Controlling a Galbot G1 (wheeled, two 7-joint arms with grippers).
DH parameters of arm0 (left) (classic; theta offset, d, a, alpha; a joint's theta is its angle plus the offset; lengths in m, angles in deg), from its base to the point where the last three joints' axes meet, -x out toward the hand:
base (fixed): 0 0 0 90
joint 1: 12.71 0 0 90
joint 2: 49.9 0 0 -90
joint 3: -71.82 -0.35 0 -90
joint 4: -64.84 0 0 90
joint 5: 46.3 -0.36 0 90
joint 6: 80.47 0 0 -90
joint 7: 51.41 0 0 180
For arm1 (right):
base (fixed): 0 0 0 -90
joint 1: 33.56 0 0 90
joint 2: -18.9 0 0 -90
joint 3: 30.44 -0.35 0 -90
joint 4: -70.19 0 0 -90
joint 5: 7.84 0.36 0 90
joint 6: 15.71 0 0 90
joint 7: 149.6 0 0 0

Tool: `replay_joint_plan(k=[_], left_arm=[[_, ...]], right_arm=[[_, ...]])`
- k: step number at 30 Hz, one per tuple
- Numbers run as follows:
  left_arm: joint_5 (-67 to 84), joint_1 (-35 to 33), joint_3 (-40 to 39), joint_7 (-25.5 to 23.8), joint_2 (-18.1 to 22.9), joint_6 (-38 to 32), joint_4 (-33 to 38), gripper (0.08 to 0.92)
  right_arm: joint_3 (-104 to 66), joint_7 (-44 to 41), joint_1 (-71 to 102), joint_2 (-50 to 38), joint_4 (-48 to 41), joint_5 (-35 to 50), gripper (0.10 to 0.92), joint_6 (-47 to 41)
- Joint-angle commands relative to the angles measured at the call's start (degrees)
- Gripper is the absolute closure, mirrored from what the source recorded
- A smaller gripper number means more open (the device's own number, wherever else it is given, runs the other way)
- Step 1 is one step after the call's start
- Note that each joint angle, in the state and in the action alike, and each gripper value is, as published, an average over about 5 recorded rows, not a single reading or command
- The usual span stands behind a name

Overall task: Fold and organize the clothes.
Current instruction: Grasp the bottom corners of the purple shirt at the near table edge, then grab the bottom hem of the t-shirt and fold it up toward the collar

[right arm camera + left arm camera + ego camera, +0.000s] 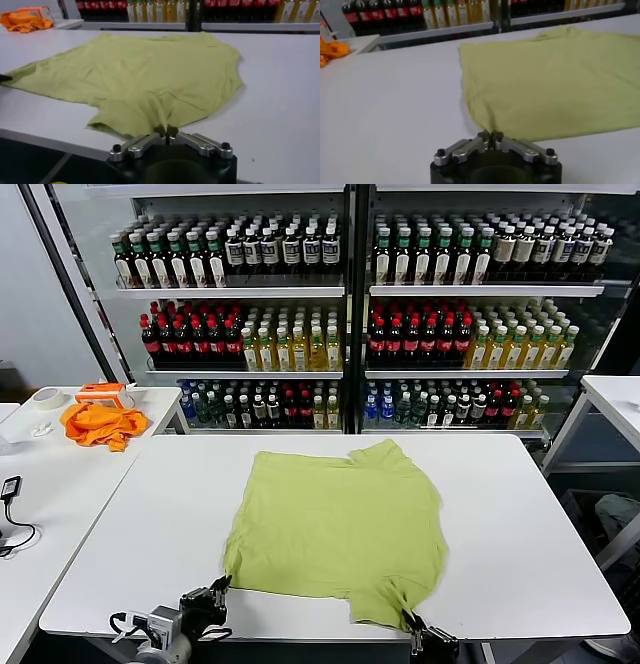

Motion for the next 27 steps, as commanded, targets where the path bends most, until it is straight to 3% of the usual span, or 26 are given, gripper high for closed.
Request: replay_joint_plan(k=[1,10,20,27], left_arm=[[0.63,-0.89,1.97,-2.07,-1.00,-0.10,3.26,0.918],[-0.45,-8.35,5.07,-2.08,-1.20,-1.29,5.60,0.918],[2.45,-22.95,15.65,-2.19,-3.63,-1.39,12.15,0.918],[6.30,-26.37,23.61,-2.10,-4.86,0.14,16.56,0.918]], right_arm=[[-1.31,0.06,-0.47,-0.97,2.03,1.81,0.911,-0.47],[-3.41,-0.72,7.02,-1.77,5.46,0.01,0.911,0.02],[-5.32,-1.02,14.87,-2.18,8.36,-3.14,0.911,1.35],[-7.37,-1.14,15.02,-3.31,12.70,-2.59,0.911,0.78]])
